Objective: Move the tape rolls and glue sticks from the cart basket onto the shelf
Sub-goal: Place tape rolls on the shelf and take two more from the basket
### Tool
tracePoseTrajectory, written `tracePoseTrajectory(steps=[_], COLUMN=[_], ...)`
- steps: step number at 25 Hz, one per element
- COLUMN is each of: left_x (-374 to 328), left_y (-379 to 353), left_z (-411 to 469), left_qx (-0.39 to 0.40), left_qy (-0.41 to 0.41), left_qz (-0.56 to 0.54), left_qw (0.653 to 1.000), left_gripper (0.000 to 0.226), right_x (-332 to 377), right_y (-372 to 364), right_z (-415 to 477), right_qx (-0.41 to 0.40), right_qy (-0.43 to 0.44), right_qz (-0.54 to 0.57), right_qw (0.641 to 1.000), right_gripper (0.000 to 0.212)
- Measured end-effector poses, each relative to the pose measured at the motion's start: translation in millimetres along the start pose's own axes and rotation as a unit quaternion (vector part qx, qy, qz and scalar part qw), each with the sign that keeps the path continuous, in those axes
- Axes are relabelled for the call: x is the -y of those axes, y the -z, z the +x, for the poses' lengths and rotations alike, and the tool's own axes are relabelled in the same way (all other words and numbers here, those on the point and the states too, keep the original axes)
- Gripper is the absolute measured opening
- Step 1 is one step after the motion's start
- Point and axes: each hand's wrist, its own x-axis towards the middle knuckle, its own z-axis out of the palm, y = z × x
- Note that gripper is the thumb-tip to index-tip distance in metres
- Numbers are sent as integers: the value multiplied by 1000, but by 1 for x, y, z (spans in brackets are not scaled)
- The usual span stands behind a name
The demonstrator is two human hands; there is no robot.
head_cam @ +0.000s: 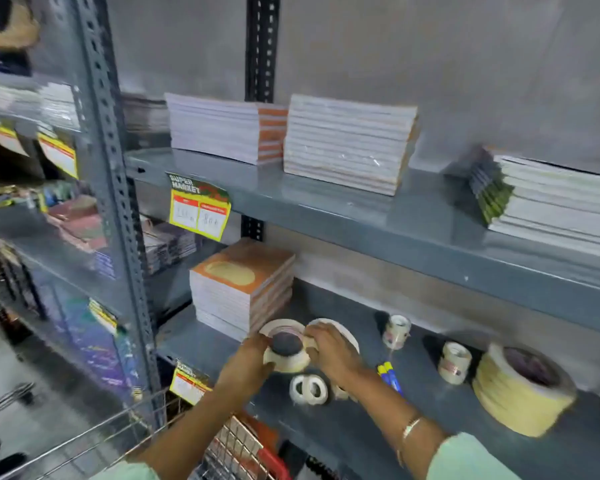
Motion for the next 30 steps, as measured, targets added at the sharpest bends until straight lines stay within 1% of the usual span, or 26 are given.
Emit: tracePoseTrajectory(steps=[1, 2, 4, 6, 8, 9, 12, 14, 16, 18, 22, 24, 27, 30], left_x=[1, -2, -8, -12, -13, -13, -14, -16, -18, -19, 10, 37, 78, 129], left_y=[-6, -11, -20, -33, -40, -42, -44, -40, -33, -21, 8, 22, 32, 12], left_z=[8, 13, 18, 24, 30, 30, 30, 25, 13, -11, -92, -132, -181, -219], left_qx=[51, 68, 78, 65, 63, 69, 43, 35, 18, -19, -103, -135, -159, -140], left_qy=[4, 11, 13, -32, -45, -38, -38, -8, 6, 9, 33, 81, 197, 299], left_qz=[39, 47, 52, 78, 95, 105, 106, 82, 94, 96, 50, 26, 28, 25], left_qw=[998, 997, 995, 994, 992, 991, 993, 996, 995, 995, 993, 987, 967, 944], left_gripper=[47, 45, 40, 39, 35, 34, 30, 30, 35, 39, 40, 29, 13, 16], right_x=[-11, -21, -40, -51, -55, -58, -56, -52, -47, -32, 25, 62, 118, 160], right_y=[-4, -7, -15, -22, -23, -26, -22, -13, -4, 7, 14, 2, -45, -127], right_z=[2, 5, 7, 10, 15, 17, 21, 19, 16, 10, -8, -15, -23, -29], right_qx=[13, 22, 48, 67, 77, 73, 52, 41, 23, 9, -12, 2, 58, 120], right_qy=[-26, -51, -92, -106, -100, -91, -68, -52, -22, 23, 138, 203, 299, 331], right_qz=[-19, -17, -36, -41, -44, -50, -62, -57, -53, -51, -6, 18, 9, -31], right_qw=[999, 998, 994, 991, 991, 992, 994, 996, 998, 998, 990, 979, 952, 935], right_gripper=[35, 37, 39, 40, 34, 31, 28, 25, 27, 31, 31, 30, 31, 30])
